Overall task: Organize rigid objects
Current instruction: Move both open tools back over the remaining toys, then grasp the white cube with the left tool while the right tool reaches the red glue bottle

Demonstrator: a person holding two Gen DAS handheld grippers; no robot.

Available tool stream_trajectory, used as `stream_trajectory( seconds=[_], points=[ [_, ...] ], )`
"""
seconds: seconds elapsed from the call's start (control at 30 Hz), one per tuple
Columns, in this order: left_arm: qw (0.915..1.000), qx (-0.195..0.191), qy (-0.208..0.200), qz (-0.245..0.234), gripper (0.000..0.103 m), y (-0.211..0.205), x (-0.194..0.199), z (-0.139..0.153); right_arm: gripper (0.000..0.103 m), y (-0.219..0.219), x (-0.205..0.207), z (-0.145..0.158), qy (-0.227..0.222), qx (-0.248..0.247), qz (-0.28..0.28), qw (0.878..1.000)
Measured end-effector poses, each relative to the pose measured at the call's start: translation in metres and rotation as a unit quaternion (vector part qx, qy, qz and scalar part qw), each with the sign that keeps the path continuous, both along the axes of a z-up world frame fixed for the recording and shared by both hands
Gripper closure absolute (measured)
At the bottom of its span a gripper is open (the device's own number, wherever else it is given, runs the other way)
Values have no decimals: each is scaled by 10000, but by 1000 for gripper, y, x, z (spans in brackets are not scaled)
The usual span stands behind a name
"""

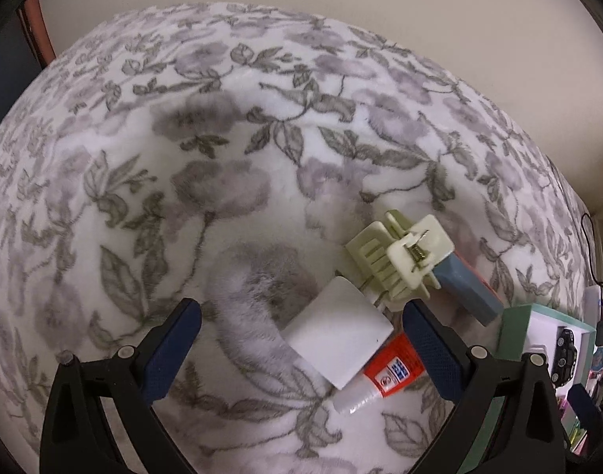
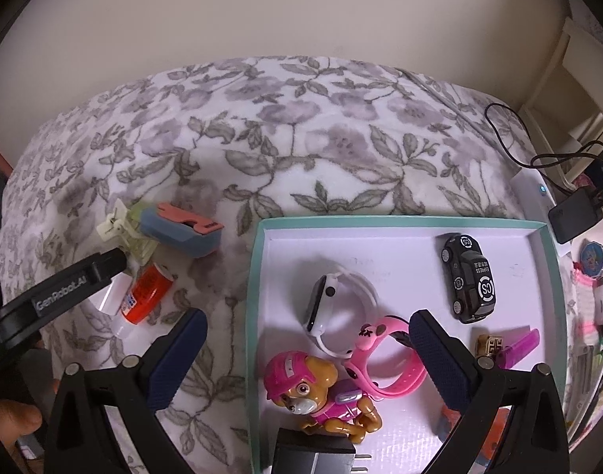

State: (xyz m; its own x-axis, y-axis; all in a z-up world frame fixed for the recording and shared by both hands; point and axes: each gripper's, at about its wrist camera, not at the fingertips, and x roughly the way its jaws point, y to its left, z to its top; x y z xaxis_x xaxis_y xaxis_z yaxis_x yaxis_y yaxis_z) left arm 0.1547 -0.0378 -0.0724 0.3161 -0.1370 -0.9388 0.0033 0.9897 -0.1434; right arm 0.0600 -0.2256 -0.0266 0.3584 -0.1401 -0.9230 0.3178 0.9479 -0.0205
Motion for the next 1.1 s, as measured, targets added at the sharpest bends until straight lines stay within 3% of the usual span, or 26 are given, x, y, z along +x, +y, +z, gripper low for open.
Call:
stream_trajectory(
  seconds=[0.5, 0.8, 1.1],
  points=[
    [9993, -107, 328, 108, 1, 24, 0, -9, 0, 12, 4, -5, 19, -131, 94, 9999],
    [9992, -151, 353, 117, 3, 44, 3, -9, 0, 27, 11, 0, -282, -75, 431, 9986],
    [9980, -485, 388, -130, 33, 46, 4, -3, 0, 60, 22, -2, -442, -149, 1122, 9926]
  ],
)
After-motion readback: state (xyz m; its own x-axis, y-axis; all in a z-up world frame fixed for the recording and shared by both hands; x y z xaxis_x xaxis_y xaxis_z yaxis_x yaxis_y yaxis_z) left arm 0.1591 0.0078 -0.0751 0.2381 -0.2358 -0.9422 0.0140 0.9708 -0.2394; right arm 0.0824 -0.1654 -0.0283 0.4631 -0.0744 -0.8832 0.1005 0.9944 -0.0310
